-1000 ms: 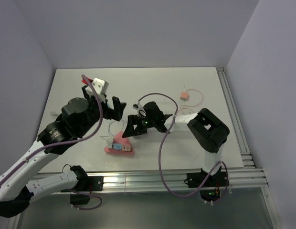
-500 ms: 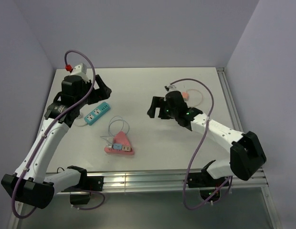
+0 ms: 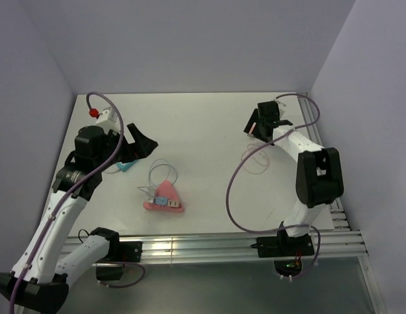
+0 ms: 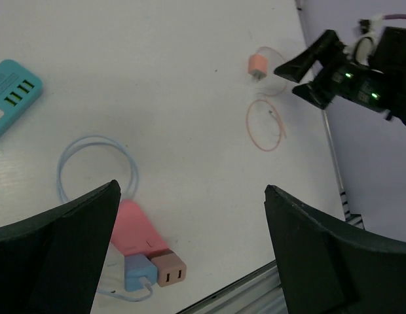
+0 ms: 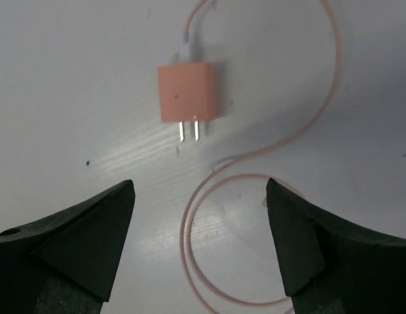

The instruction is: Insert the plug

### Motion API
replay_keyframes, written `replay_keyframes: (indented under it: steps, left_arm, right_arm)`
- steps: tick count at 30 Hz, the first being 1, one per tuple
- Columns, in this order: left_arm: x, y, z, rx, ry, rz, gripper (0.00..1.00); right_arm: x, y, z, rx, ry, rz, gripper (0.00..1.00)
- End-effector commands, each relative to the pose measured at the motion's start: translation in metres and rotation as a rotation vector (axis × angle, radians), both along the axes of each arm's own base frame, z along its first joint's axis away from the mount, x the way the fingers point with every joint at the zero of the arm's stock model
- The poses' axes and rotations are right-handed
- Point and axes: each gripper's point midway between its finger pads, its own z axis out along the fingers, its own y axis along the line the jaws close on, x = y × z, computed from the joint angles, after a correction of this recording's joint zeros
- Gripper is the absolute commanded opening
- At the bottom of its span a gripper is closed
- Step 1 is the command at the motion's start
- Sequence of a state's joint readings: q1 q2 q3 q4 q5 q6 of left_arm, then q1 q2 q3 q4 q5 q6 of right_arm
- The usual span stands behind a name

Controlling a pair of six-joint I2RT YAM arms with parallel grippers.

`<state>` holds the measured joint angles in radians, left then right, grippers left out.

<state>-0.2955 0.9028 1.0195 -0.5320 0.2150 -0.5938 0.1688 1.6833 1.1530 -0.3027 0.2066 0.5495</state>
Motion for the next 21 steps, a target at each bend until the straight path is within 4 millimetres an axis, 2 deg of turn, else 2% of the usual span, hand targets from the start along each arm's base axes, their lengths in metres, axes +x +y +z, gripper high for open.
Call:
replay_keyframes:
  steps: [1,2,3,4,5,6,7,8,9,15,21]
  left_arm:
    - [-0.022,-0.007,0.022,-0.064,-0.060,-0.060,0.96]
    - [-0.027,-0.009,0.020,-0.073,-0.051,-0.079,0.95]
    - [-0.031,-0.009,0.019,-0.075,-0.047,-0.088,0.95]
    - [-0.036,-0.009,0.020,-0.081,-0.056,-0.097,0.95]
    - [-0.038,-0.009,0.018,-0.079,-0.055,-0.102,0.95]
    - [-0.040,-0.008,0.018,-0.075,-0.056,-0.102,0.95]
    - [-0.043,-0.006,0.018,-0.066,-0.059,-0.098,0.95]
    - [-0.044,-0.004,0.020,-0.061,-0.067,-0.096,0.95]
    - [-0.043,-0.002,0.020,-0.052,-0.069,-0.084,0.95]
    - [-0.045,-0.004,0.027,-0.056,-0.095,-0.102,0.95]
    - [-0.044,-0.006,0.022,-0.054,-0.085,-0.112,0.95]
  right_arm:
    - [0.040,-0.019,0.021,-0.012,-0.043,-0.031,0.87]
    - [0.043,-0.020,0.002,-0.020,0.019,-0.026,0.86]
    - [0.050,-0.018,0.000,-0.014,0.027,-0.015,0.86]
    - [0.064,-0.018,0.011,-0.017,0.005,-0.013,0.84]
    - [0.066,-0.019,-0.004,-0.025,0.048,-0.015,0.83]
    - [0.070,-0.019,-0.006,-0.030,0.056,-0.013,0.82]
    - [0.081,-0.016,0.002,-0.024,0.036,-0.002,0.81]
    - [0.083,-0.014,-0.007,-0.019,0.057,0.010,0.80]
    - [0.088,-0.012,-0.005,-0.015,0.049,0.015,0.78]
    - [0.090,-0.009,-0.026,-0.020,0.112,0.023,0.76]
    - [0.086,-0.007,-0.041,-0.080,0.159,0.016,0.75]
